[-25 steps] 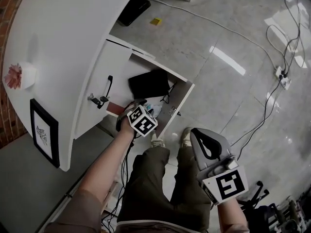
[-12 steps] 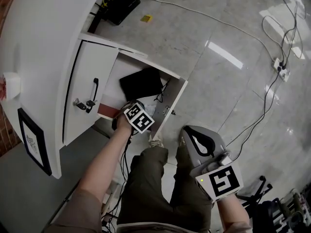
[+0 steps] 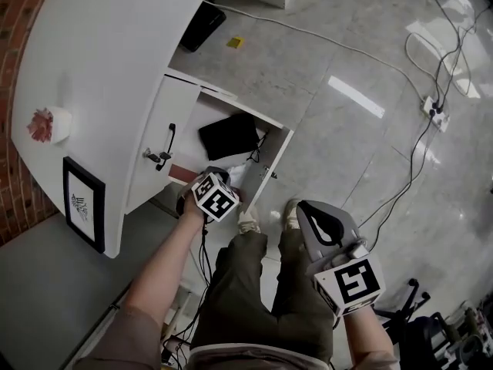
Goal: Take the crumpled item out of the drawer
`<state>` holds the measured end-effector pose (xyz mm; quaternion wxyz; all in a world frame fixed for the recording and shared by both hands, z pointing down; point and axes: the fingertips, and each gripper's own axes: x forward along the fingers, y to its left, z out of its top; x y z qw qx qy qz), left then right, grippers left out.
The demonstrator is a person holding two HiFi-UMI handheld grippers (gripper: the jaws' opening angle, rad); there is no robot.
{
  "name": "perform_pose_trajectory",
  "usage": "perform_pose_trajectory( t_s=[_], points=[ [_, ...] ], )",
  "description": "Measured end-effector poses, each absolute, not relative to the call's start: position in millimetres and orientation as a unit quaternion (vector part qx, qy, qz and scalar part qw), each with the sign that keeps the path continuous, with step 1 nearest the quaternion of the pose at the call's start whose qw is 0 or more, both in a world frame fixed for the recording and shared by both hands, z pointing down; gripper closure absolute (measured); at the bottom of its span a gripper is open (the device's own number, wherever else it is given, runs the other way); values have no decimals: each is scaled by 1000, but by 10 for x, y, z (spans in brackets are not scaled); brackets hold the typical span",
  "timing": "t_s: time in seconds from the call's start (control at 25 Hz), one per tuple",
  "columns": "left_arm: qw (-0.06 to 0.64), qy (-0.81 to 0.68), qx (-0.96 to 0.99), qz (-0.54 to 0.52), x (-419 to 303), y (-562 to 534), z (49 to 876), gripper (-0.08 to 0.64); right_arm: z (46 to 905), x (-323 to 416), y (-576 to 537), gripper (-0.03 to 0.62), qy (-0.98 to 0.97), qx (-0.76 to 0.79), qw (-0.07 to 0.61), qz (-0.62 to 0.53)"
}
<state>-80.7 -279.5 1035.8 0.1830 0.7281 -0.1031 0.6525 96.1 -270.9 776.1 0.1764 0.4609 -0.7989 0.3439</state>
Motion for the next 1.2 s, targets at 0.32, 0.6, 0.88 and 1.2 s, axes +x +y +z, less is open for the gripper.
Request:
perform_pose_trajectory(
  t_s=[0.32, 0.6, 0.88, 1.2],
  points=[
    [183, -137, 761, 607, -708, -2735, 9165, 558, 6811, 949, -2766, 565, -812, 471, 167, 302],
    [174, -200, 798, 542, -608, -2795, 7800, 558, 5802, 861, -2797, 565, -830, 467, 162, 260],
    [172, -266, 821, 475, -757, -2736, 6491, 558, 4940, 604, -2648, 565, -854, 442, 157, 226],
    [137, -353, 841, 386, -1015, -2689, 5137, 558, 4050, 452, -2417, 565, -872, 434, 153, 164]
  ],
)
